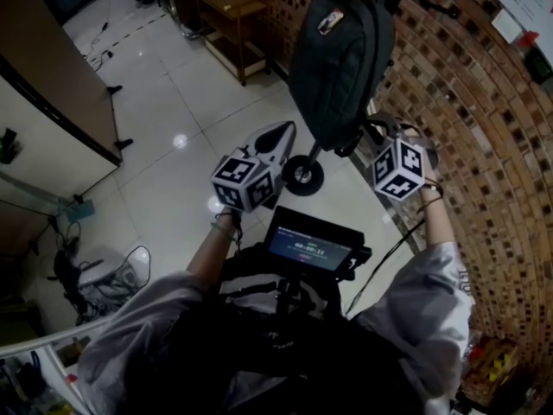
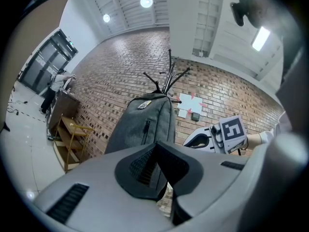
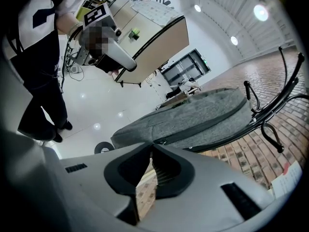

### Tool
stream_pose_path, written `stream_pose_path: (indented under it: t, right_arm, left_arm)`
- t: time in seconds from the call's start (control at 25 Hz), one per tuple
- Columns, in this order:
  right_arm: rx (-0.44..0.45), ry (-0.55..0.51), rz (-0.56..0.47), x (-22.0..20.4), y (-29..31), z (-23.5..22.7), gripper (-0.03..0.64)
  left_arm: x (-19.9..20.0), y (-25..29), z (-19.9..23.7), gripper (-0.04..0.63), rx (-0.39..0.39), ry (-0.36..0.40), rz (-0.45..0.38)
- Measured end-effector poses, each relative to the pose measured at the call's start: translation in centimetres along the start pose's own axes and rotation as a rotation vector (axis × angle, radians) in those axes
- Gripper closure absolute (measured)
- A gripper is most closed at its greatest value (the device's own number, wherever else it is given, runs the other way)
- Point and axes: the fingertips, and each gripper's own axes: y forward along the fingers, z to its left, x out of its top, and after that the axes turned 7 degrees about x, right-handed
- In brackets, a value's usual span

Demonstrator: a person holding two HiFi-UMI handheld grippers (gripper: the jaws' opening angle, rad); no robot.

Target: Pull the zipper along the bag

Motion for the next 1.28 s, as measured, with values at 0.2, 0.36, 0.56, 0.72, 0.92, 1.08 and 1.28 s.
stream_pose_path:
  t: [0.2,0.36,0.56,0.72,0.92,1.08,1.28]
  right_arm:
    - [0.004,0.007,0.009,-0.1,0.3,0.3,0.584]
    - [0.008,-0.021,0.033,0.3,0.7,0.5,0.583]
    - [-0.081,0.067,-0.023,0.3,0.6,0.3,0.572]
    - [-0.162,0.333,-0.115,-0.4,0.5,1.0,0.569]
    - [-0.183,0.702,-0.280,0.4,-0.3,3.9,0.576]
    - [-0.224,1.049,-0.469,0.9,-1.1,4.5,0.604]
    - [-0.229,1.265,-0.601,1.1,-0.7,4.8,0.606]
  left_arm:
    - [0.0,0.0,0.0,0.588,-0.002,-0.004,0.005]
    - [0.0,0.1,-0.1,0.588,-0.006,0.003,0.013]
    - [-0.1,-0.3,-0.5,0.588,-0.013,0.003,0.010]
    - [0.0,0.0,-0.3,0.588,-0.012,0.008,0.014]
    - [-0.1,0.2,-0.3,0.588,-0.010,0.002,0.027]
    - [-0.5,0.3,-0.8,0.588,-0.025,-0.004,0.041]
    - [-1.1,0.8,-1.3,0.588,-0.045,-0.001,0.046]
